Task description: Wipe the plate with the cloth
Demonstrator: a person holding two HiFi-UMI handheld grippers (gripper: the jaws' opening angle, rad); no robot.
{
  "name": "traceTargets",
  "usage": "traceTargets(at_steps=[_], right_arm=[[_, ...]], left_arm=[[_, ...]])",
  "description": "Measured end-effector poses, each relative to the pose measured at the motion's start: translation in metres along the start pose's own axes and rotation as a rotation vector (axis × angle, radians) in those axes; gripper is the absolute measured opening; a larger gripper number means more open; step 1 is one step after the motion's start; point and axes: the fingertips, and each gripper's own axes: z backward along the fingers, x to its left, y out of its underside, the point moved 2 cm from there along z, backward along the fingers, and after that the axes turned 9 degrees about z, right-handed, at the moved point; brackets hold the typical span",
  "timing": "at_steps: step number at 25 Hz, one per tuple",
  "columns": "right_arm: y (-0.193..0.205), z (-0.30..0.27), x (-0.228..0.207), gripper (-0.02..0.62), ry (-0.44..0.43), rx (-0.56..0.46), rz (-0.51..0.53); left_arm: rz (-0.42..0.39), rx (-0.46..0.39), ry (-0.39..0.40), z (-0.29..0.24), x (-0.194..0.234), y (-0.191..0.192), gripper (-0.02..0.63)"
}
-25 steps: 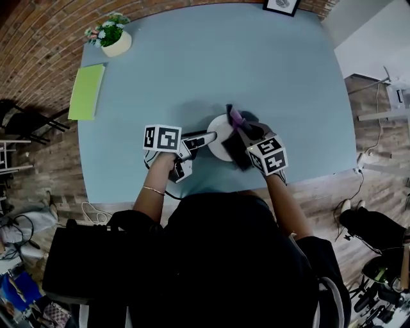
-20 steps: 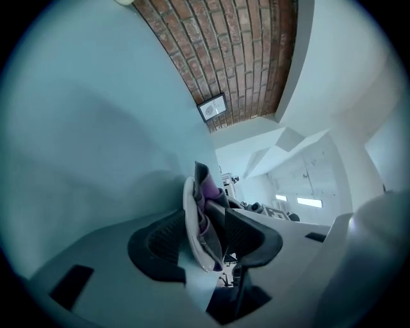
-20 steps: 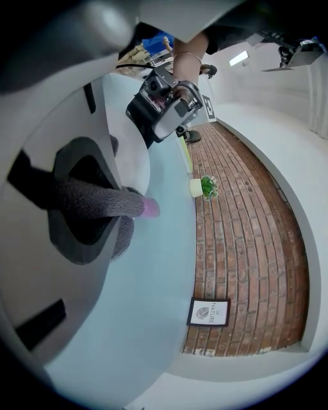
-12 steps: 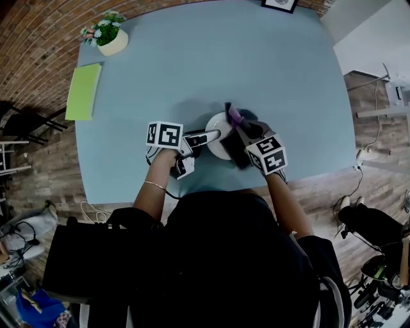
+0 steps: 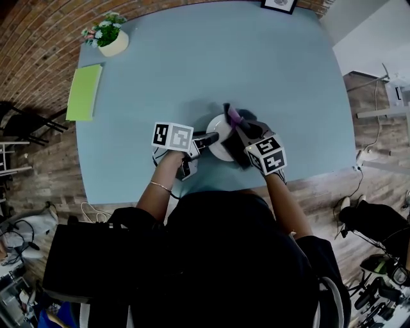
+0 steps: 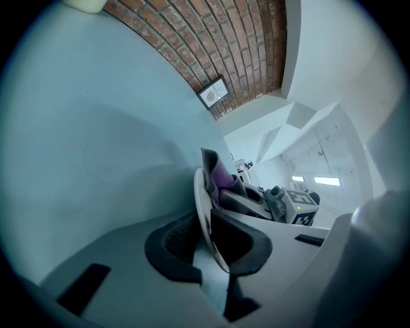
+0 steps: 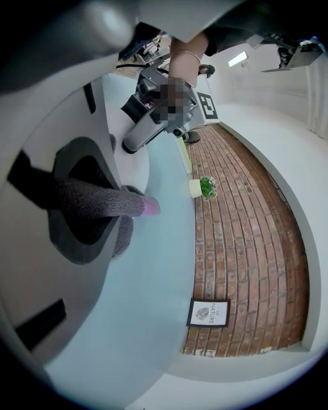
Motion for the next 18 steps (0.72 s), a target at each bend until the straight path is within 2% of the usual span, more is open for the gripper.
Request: traceTargets(at_steps=[3, 8, 13, 18], right_arm=[[0.000, 0.001, -0.002, 0.038, -0.003, -0.014, -0.016], [-0.002, 0.011, -0.005, 0.038, -0.013, -0.075, -0.075], [-0.019, 0.026, -0.005, 0.038, -0.001, -0.138, -0.026], [-0.043, 0.057, -0.010, 0.038, 0.049, -0.259, -0.021]], left_arm=[[-0.019, -0.031, -0.006, 0.002, -0.002, -0.002, 0.050], [0.013, -0.107, 0.004, 0.004, -0.007, -0.007, 0.028], [-0.055, -0.171, -0.015, 0.009, -0.020, -0.013, 0.025], [-0.090, -0.251, 0.044, 0.018, -0.047, -0.028, 0.025]])
